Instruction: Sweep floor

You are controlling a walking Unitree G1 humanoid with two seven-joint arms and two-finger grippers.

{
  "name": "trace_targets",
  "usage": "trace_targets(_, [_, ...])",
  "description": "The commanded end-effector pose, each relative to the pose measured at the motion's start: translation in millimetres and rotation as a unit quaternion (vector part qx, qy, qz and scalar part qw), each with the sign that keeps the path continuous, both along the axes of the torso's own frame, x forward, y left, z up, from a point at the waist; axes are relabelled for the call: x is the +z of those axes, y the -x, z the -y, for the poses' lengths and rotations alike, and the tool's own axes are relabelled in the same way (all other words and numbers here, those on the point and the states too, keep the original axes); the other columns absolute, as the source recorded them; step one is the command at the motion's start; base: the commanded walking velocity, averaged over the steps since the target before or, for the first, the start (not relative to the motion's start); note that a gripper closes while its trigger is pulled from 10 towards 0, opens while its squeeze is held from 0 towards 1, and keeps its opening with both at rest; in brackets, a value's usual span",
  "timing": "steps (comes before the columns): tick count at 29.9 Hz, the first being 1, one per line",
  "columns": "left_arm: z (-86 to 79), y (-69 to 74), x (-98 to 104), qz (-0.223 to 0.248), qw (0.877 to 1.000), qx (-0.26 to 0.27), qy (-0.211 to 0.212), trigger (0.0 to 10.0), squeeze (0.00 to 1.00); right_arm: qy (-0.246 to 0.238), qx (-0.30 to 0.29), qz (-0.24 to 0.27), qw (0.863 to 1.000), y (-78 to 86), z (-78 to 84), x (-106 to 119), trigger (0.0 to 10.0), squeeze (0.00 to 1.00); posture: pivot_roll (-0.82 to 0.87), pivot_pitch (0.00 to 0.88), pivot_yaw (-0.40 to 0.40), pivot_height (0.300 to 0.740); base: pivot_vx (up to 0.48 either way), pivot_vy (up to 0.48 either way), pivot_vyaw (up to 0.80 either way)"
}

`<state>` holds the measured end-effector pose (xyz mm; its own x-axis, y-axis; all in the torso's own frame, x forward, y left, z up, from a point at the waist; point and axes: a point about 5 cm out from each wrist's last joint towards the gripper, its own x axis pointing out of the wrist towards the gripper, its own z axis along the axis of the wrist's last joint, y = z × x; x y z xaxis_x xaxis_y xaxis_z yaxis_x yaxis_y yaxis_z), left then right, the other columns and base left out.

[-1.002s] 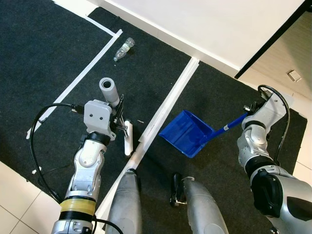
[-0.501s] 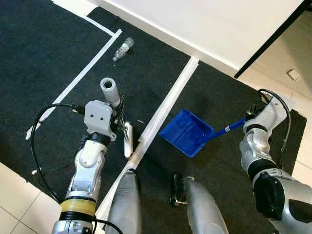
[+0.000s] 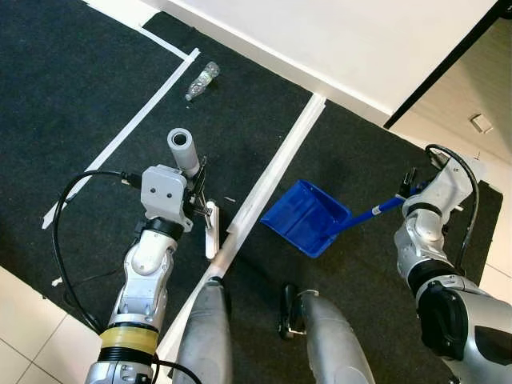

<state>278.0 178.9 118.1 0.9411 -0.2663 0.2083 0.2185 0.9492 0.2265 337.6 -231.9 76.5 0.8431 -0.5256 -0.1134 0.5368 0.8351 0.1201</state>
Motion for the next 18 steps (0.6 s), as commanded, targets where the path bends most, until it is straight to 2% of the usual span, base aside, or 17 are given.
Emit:
trace_targets(1, [3.6, 4.4, -0.4, 0.003, 1.000, -0.008, 0.000, 10.0, 0.00, 0.005, -0.010, -0.007, 1.000, 3.9, 5.7, -3.3, 10.0, 0.00, 0.27, 0.293, -0.110, 0.740, 0.000, 0.000, 0.00])
trace_targets(10, [3.0, 5.6, -0.6, 0.002, 1.000, -0.008, -0.003, 10.0, 0.00, 0.002, -0.012, 0.003, 1.000, 0.9, 6.7, 1.7, 10.0, 0.00, 0.28, 0.296, -0.108, 0.740, 0.000, 0.000, 0.00])
trace_targets(18, [1.5, 7.3, 0.3, 0.001, 1.000, -0.013, -0.006, 10.0, 0.00, -0.008, -0.033, 0.008, 0.999, 1.2, 15.0, 4.9, 10.0, 0.00, 0.29, 0.304, -0.100, 0.740, 0.000, 0.000, 0.00])
